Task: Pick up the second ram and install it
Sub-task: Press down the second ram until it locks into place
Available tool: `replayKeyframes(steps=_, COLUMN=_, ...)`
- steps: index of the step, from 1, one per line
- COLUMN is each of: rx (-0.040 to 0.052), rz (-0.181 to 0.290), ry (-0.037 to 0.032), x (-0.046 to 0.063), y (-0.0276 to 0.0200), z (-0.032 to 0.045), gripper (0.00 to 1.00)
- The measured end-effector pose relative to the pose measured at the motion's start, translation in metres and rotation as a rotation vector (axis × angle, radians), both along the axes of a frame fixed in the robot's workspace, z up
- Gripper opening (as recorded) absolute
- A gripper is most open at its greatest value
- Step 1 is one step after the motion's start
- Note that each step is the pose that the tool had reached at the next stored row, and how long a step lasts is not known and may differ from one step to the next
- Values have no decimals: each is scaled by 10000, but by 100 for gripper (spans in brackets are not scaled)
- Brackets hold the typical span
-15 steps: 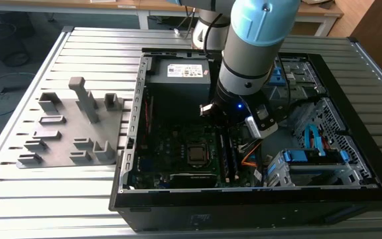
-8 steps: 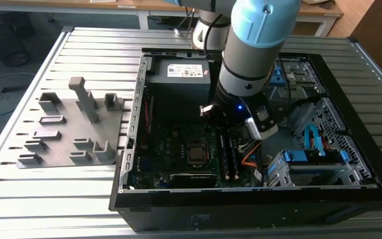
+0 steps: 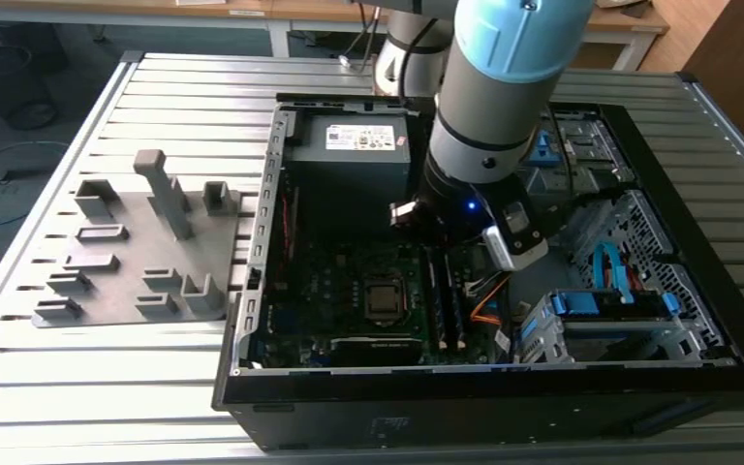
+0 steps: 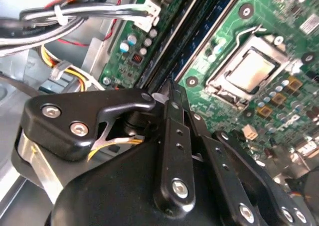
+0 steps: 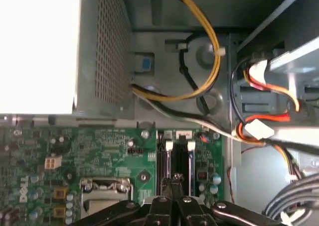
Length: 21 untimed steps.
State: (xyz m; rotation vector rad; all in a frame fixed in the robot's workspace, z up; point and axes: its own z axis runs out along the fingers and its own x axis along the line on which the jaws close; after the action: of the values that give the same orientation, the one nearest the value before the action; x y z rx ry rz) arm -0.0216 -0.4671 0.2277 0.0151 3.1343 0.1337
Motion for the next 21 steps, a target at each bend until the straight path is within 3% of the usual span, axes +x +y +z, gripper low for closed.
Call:
replayKeyframes(steps=11, rx=-538, rz=0, ry=0, x=0, y=-313, z=-4, gripper=10)
replayKeyframes(steps=15, rx=-610, rz=0, ry=1, x=0, y=-394, z=-4, gripper=10)
replayKeyframes(steps=21, rx=-664, rz=-1, ry=7, x=-1, y=-426, z=-35, gripper=10)
